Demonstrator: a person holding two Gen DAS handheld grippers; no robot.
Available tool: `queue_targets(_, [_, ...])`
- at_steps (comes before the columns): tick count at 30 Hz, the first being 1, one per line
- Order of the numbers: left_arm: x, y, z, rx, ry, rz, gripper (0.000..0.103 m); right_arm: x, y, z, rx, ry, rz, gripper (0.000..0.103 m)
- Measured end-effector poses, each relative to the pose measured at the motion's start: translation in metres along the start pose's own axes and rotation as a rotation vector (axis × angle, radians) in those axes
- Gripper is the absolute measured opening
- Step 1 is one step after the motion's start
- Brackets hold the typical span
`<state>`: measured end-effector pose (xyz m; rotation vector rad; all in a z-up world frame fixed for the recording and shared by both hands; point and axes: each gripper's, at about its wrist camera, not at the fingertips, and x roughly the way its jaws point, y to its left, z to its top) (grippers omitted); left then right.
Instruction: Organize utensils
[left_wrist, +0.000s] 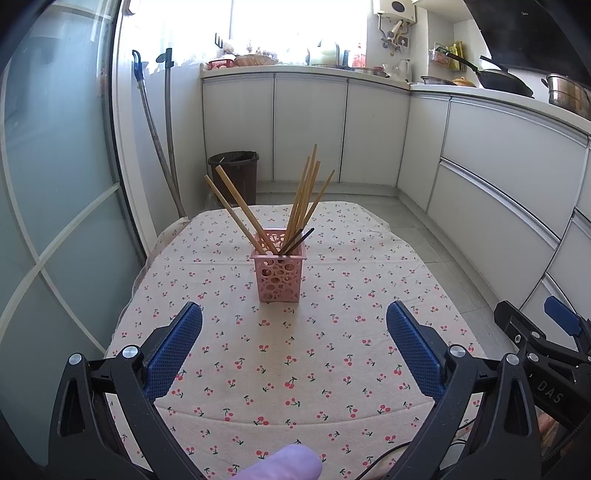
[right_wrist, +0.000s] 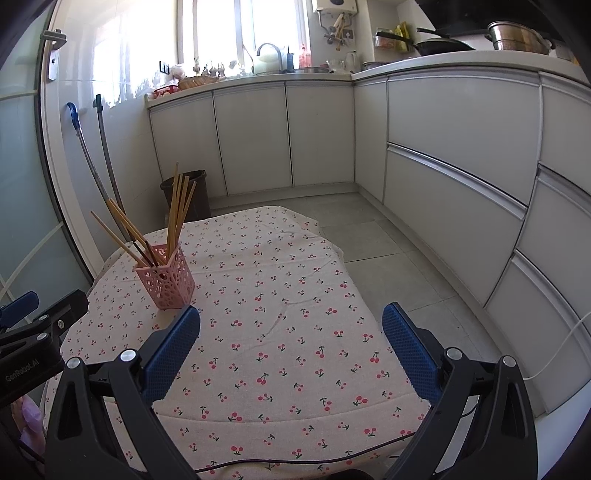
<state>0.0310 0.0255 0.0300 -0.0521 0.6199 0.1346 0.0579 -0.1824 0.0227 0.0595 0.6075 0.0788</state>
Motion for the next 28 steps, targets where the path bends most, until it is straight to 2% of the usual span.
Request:
queue_targets(9, [0.0029, -0.0027, -0.0036, 0.025, 0.01, -0.016, 0.095, 0.0009, -0.0012, -0.0006, 0.0, 0.002, -0.004, 0.096])
queue_targets(19, [-0.0009, -0.0055, -0.0033, 0.035, -0.017, -0.063, 0.088, 0.001, -0.003, 0.0003, -0.001, 0.001, -0.005, 0.096])
queue_targets(25, [0.0002, -0.0067, -0.0021, 0.027, -0.005, -0.037, 0.096, 0.001, -0.0037, 0.0004, 0.0, 0.004, -0.004, 0.096])
queue_targets(28, [0.0001, -0.0063, -0.0015, 0.024, -0.005, -0.035, 0.096, 0.0014, -0.005, 0.0009, 0.0, 0.007, -0.003, 0.096])
